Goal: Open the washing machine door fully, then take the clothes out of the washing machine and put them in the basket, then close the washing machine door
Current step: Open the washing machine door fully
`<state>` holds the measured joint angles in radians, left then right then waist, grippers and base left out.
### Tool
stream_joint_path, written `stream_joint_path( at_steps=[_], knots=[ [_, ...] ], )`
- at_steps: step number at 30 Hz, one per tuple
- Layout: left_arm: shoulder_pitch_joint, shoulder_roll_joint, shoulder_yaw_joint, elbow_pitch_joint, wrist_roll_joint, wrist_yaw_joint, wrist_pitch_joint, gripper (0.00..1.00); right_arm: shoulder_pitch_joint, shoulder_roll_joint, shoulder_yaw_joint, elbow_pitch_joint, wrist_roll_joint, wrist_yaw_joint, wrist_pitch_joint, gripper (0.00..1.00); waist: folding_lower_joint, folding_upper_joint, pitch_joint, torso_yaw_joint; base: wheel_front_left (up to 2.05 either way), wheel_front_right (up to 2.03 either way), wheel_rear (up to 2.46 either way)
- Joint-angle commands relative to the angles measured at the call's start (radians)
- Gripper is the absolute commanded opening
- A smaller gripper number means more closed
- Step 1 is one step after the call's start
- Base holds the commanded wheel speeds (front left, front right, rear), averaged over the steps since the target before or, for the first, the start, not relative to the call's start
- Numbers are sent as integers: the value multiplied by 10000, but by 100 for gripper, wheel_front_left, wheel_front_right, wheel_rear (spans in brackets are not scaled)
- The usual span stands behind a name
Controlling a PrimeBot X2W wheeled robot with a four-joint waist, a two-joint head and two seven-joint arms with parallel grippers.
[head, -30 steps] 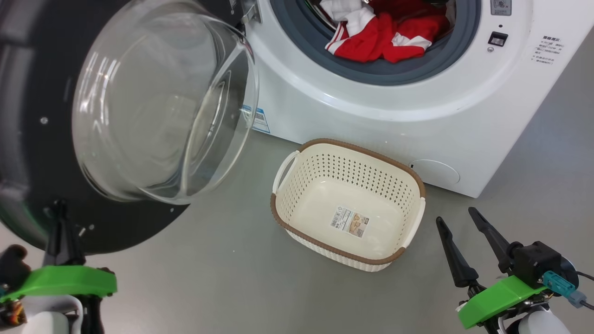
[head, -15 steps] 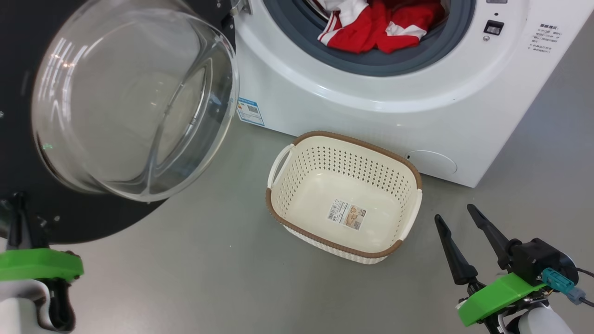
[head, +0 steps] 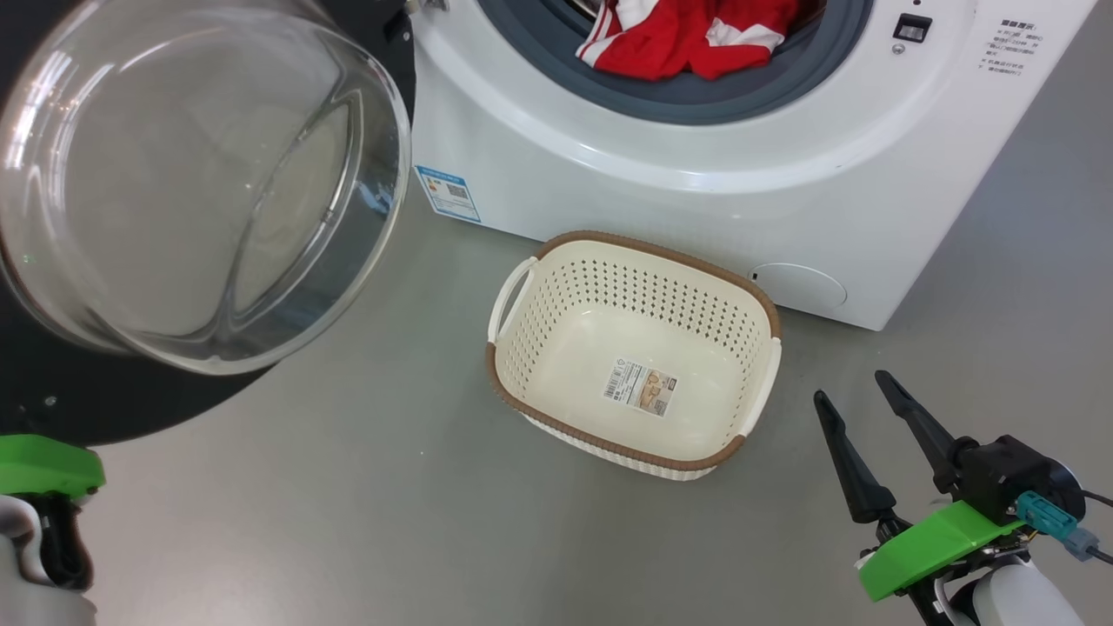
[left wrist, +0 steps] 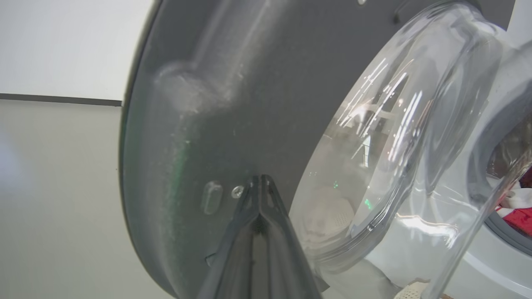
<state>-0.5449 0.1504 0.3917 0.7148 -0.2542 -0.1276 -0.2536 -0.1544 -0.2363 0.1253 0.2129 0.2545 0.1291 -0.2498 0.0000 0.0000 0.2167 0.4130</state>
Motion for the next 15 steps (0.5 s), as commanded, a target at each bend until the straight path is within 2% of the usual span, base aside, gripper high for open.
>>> stream_joint_path(
  at_steps=[1, 15],
  knots=[
    [-378, 745, 393, -168, 159, 68, -82, 0, -221, -75, 281, -225, -78, 16, -120, 100, 0, 0, 41, -33, 0, 0, 0],
    [-1173, 1074, 1401, 526, 641, 237, -82, 0, -453, -249, 409, -310, -66, 16, -120, 100, 0, 0, 454, -211, 0, 0, 0]
  ],
)
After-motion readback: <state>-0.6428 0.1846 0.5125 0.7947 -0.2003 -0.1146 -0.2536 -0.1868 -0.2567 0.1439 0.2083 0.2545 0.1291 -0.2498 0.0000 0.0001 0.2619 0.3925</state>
